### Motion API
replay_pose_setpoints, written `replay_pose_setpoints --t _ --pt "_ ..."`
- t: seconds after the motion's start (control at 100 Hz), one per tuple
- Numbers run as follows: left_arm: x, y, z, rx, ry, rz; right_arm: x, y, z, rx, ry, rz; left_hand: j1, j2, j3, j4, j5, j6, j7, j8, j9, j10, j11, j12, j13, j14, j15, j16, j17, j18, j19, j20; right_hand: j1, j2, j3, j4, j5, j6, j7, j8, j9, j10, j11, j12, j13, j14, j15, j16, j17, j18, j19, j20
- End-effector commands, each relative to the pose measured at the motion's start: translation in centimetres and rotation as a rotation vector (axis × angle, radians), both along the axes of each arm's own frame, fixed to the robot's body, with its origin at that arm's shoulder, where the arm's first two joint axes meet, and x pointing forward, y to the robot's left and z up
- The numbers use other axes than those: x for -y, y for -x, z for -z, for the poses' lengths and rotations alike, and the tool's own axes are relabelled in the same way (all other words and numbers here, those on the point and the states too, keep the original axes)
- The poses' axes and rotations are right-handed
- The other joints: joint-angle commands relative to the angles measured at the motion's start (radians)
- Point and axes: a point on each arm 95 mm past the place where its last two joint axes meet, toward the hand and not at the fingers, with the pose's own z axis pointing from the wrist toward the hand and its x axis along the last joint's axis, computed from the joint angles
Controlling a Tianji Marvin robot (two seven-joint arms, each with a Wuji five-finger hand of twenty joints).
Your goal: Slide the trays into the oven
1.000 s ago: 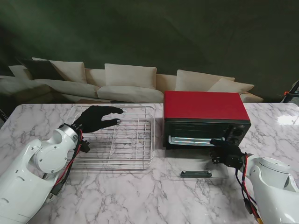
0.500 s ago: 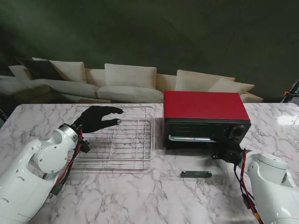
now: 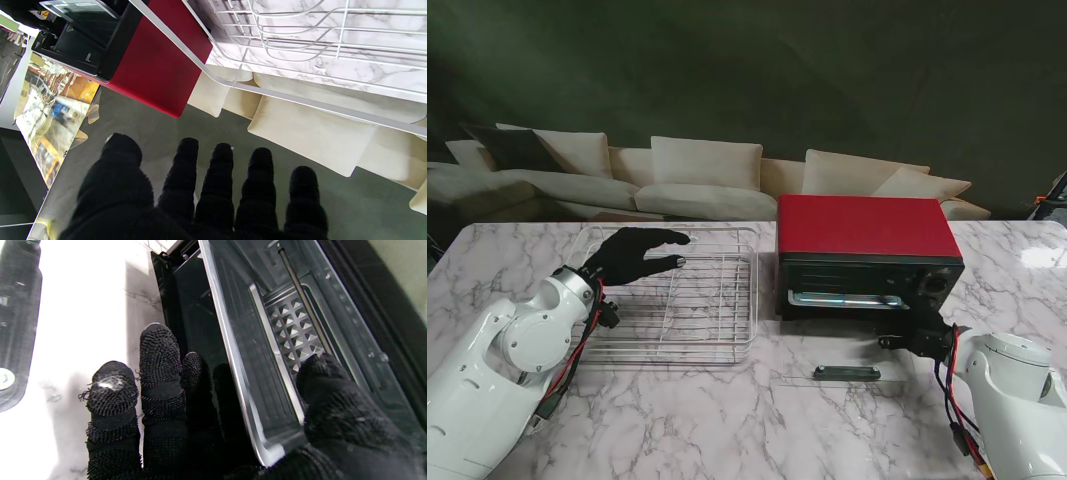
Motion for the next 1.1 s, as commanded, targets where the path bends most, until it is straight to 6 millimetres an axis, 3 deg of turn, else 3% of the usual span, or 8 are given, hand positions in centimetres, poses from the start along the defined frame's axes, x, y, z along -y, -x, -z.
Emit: replay_pose_setpoints --t 0.0,0.3,0.55,0.76,1.09 --pt "0.0 0.0 0.4 -0.015 -0.007 0.003 0.2 0.7 0.3 -0.016 0.004 -0.002 0.028 0.043 -0.028 -0.017 0.021 0.01 0.003 0.007 0.022 0.0 0.005 0.006 0.021 0.002 0.006 0.007 -0.018 0.025 -0.029 0.021 -0.05 -0.029 -0.033 0.009 -0.011 -0.027 -0.012 0.022 -0.016 0.007 0.015 -0.004 -0.008 0.006 0.016 0.009 -0.005 -0.001 -0.006 0.016" --pt "0.0 0.1 0.4 -0.015 -0.008 0.002 1.1 2.0 0.2 -0.025 0.031 -0.011 0.028 0.043 -0.028 -0.017 0.02 0.01 0.002 0.007 0.022 0.0 0.006 0.006 0.02 0.002 0.006 0.007 -0.018 0.025 -0.029 0.021 -0.046 -0.002 -0.093 0.016 -0.009 -0.015 -0.057 0.037 -0.025 0.014 0.007 -0.011 -0.018 0.011 0.013 0.002 -0.011 0.004 -0.012 0.012" --pt "0.0 0.1 0.4 -0.015 -0.007 0.001 1.4 2.4 0.3 -0.028 0.05 -0.035 0.027 0.043 -0.028 -0.017 0.019 0.011 0.002 0.007 0.021 0.0 0.005 0.006 0.02 0.002 0.006 0.007 -0.02 0.026 -0.031 0.02 -0.124 -0.019 -0.105 0.009 -0.032 -0.021 -0.147 0.017 -0.068 0.009 -0.028 -0.021 -0.067 0.016 -0.024 -0.005 -0.054 -0.001 -0.051 -0.004" --pt "0.0 0.0 0.4 -0.014 -0.005 0.001 1.7 2.7 0.0 -0.023 0.081 -0.045 0.028 0.043 -0.028 -0.017 0.02 0.013 0.002 0.007 0.022 0.0 0.006 0.006 0.02 0.002 0.006 0.007 -0.024 0.025 -0.038 0.016 -0.14 -0.001 -0.084 0.007 -0.052 -0.024 -0.2 0.012 -0.111 0.006 -0.139 -0.089 -0.143 0.026 -0.181 -0.057 -0.135 0.017 -0.168 -0.088" --pt "0.0 0.0 0.5 -0.015 -0.004 0.002 2.6 3.9 -0.5 -0.021 0.101 -0.029 0.026 0.042 -0.029 -0.017 0.02 0.012 0.002 0.007 0.022 -0.001 0.006 0.006 0.02 0.002 0.006 0.007 -0.021 0.024 -0.044 0.013 -0.14 0.022 -0.098 0.011 -0.083 0.031 -0.338 -0.064 -0.145 0.032 -0.24 -0.188 -0.167 0.041 -0.356 -0.128 -0.156 0.031 -0.205 -0.172"
